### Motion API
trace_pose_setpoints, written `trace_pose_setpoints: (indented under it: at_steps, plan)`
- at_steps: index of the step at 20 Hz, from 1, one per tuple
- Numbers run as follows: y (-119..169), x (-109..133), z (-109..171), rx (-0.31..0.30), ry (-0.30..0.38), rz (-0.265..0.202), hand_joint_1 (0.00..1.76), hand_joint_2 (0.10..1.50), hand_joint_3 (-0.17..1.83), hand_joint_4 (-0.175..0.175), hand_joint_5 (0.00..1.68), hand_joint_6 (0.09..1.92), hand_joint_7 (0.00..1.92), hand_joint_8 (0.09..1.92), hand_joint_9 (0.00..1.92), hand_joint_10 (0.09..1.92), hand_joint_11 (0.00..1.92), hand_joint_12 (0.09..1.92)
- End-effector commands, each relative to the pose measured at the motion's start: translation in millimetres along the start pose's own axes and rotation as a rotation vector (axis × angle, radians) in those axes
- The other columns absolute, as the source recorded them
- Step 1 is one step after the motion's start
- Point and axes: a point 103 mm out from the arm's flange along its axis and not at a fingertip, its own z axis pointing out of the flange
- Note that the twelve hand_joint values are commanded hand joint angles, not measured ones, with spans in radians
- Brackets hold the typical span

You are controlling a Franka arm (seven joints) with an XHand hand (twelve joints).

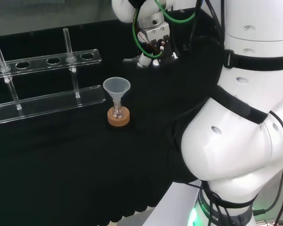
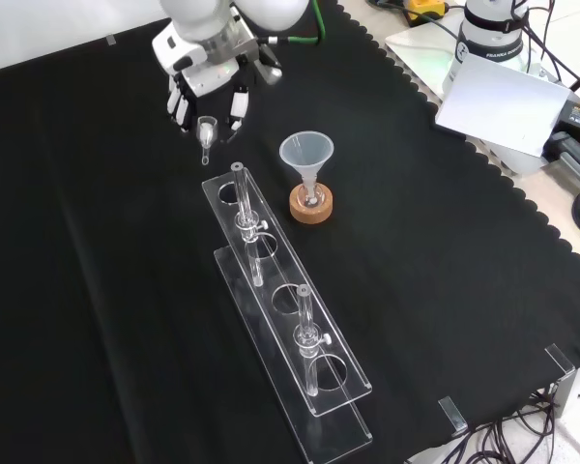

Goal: Pour all the NaCl from the weighing funnel into the round-bottom flask.

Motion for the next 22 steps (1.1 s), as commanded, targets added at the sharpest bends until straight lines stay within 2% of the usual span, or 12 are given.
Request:
trace_pose_setpoints:
  at_steps: [1, 13, 22]
  plan:
    - [-28.1, -15.7, -13.3, -0.013, -0.013, 0.016, 1.11, 0.73, 0.51, 0.175, 1.28, 0.61, 0.84, 0.67, 1.29, 0.21, 1.10, 0.86]
    - [-82.3, -20.7, -47.3, -0.034, -0.046, 0.028, 1.11, 0.73, 0.51, 0.175, 1.28, 0.61, 0.83, 0.67, 1.30, 0.20, 1.10, 0.86]
    - [-134.2, -8.9, -45.9, -0.015, -0.068, 0.030, 1.11, 0.73, 0.51, 0.175, 1.28, 0.60, 0.82, 0.66, 1.30, 0.19, 1.10, 0.86]
